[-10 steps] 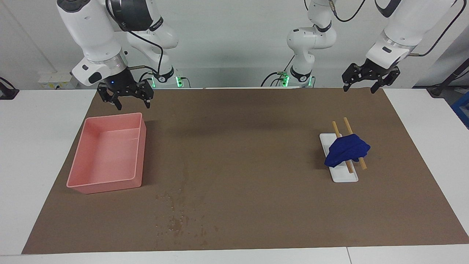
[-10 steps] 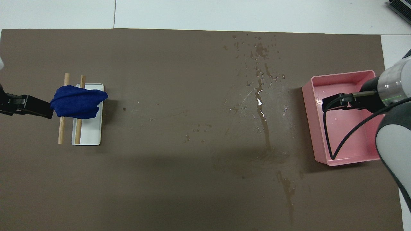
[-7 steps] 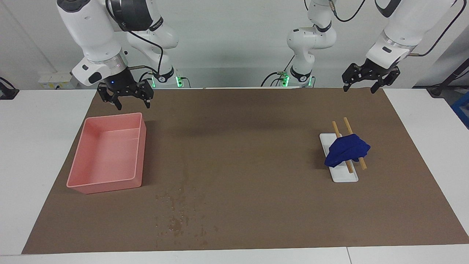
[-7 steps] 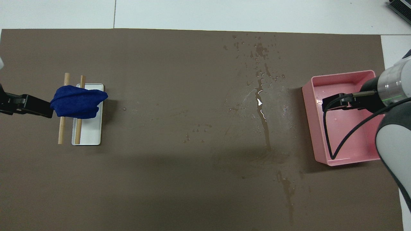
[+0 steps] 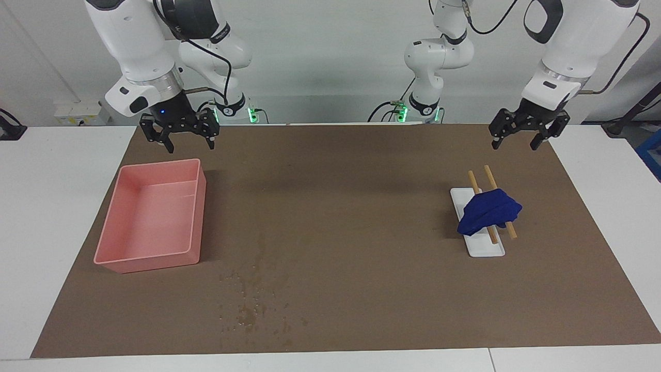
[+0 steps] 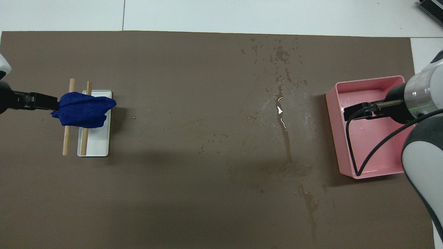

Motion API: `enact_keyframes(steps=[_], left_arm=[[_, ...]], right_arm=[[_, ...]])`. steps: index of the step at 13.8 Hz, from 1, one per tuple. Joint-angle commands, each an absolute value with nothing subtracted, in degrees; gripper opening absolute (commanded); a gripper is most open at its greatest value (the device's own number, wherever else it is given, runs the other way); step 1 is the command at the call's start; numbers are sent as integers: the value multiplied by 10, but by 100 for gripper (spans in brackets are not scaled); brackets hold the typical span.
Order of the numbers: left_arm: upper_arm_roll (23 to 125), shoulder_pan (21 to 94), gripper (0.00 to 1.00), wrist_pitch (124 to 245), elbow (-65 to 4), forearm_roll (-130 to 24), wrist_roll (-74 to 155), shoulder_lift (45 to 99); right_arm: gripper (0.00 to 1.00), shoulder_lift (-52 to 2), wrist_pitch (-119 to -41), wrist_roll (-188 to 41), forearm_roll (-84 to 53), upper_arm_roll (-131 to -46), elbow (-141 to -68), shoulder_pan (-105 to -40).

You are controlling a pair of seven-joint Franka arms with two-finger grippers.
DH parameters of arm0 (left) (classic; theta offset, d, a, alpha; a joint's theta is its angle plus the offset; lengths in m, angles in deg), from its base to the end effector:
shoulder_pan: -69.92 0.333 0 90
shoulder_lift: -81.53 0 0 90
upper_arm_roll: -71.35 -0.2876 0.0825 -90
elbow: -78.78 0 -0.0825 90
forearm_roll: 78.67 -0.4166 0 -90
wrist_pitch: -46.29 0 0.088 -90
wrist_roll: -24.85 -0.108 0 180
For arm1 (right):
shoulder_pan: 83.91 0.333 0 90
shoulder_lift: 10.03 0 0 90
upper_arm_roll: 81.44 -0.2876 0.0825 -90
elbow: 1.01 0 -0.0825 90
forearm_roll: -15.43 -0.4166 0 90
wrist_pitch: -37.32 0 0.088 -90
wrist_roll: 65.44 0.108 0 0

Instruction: Wipe water with towel using both arms

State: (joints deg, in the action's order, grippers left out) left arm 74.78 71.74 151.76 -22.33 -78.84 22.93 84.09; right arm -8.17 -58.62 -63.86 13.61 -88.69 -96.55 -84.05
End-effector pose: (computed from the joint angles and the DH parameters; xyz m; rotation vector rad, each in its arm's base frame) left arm 0.5940 -0.0170 0.5470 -3.1285 0.0975 -0.1891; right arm 0.5814 0.0766 0.5742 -3.1072 -0.1459 -0.0575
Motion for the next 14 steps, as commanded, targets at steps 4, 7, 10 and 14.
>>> enact_keyframes(steps=[4, 7, 10, 14], left_arm=[[753, 706, 100, 1696, -307, -889, 385, 782], [752, 707, 100, 1736, -333, -914, 388, 769], [752, 708, 97, 1787, -357, -915, 400, 758], [752, 709, 76, 1799, -363, -915, 420, 749]], right_arm=[[100, -67, -609, -518, 74, -892, -1018, -816], [100, -68, -650, -389, 1, -892, -1066, -824], [100, -68, -728, -235, -95, -892, -1108, -801], [100, -77, -814, -71, -200, -892, -1121, -757]])
